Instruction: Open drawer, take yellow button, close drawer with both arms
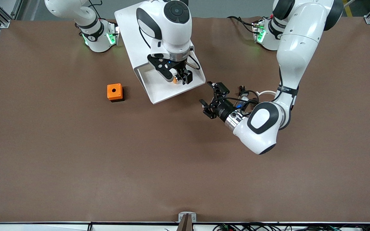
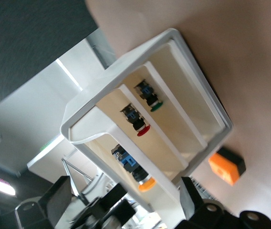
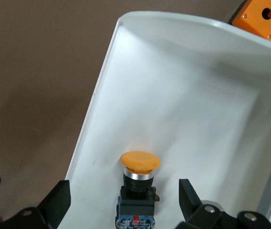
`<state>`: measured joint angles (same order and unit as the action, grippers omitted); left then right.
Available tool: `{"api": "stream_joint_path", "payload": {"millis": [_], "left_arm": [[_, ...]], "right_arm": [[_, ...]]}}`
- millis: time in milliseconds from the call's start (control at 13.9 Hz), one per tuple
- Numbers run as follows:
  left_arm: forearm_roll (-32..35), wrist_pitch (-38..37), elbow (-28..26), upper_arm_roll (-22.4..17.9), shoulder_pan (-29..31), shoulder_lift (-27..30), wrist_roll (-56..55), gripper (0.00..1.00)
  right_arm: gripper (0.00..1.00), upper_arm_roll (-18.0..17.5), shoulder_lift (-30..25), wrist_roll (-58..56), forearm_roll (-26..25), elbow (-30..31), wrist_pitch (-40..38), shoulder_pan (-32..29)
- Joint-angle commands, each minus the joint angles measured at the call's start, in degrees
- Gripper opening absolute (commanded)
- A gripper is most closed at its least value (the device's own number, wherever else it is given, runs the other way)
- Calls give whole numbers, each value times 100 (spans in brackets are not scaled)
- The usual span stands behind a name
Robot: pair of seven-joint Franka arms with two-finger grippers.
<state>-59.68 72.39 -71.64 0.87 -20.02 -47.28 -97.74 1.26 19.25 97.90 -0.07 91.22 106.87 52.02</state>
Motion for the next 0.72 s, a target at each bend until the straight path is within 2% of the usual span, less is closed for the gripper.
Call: {"api": "stream_joint_path", "payload": {"millis": [0,144,287,646], "left_arm": [[131,3,185,-148,25,52,1383,100],[394,204,203,-228,-28,139,2290,100],[886,730,203,-228,-90,323,3047,100],[1896,1856,203,-228,-99,868,4253,100]], "right_arm": [[100,50,227,263,6,-78,158,168],[100,50,333,299,15,-78,264,238],[100,50,404,300,24,-96,264,265],[100,41,395,326,86,-105,185,291]]}}
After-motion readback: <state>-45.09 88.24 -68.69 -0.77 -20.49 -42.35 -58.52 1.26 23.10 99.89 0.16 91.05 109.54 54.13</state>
